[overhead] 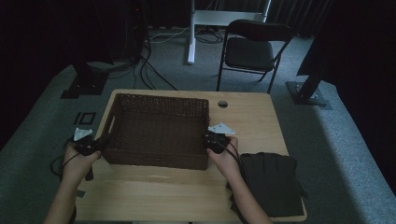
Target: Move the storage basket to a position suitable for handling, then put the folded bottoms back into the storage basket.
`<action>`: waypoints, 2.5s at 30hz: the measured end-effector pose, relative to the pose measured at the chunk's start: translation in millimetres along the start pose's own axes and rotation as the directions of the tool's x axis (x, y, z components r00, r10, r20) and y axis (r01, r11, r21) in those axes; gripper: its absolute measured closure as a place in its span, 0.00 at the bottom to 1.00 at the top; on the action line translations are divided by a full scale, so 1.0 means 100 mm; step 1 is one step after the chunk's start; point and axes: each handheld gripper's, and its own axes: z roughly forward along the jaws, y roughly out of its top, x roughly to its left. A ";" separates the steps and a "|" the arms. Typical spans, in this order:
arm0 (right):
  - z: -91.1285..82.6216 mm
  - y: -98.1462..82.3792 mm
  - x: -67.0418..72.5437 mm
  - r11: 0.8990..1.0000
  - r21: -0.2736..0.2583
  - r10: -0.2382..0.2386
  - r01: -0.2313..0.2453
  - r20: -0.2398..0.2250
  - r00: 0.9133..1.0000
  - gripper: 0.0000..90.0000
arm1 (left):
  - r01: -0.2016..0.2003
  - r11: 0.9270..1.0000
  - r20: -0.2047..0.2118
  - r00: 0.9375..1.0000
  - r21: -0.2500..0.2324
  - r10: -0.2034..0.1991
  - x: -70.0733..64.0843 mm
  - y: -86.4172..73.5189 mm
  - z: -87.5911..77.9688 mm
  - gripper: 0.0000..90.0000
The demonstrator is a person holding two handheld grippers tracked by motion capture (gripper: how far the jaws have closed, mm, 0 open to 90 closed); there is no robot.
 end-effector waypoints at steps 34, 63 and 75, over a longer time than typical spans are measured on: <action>-0.32 -0.23 0.14 1.000 -0.003 -0.011 0.011 -0.040 0.999 0.74 | -0.013 1.000 -0.011 1.000 0.018 0.013 -0.13 -0.33 -0.46 0.85; -0.42 -0.27 0.10 0.996 -0.043 0.073 -0.076 -0.082 0.994 0.45 | -0.040 0.999 0.078 0.996 0.009 0.039 -0.07 -0.39 -0.49 0.57; -0.47 -0.06 0.10 0.999 -0.045 -0.017 0.011 -0.133 0.991 0.16 | -0.070 0.996 0.082 0.994 -0.060 0.075 -0.05 -0.19 -0.65 0.23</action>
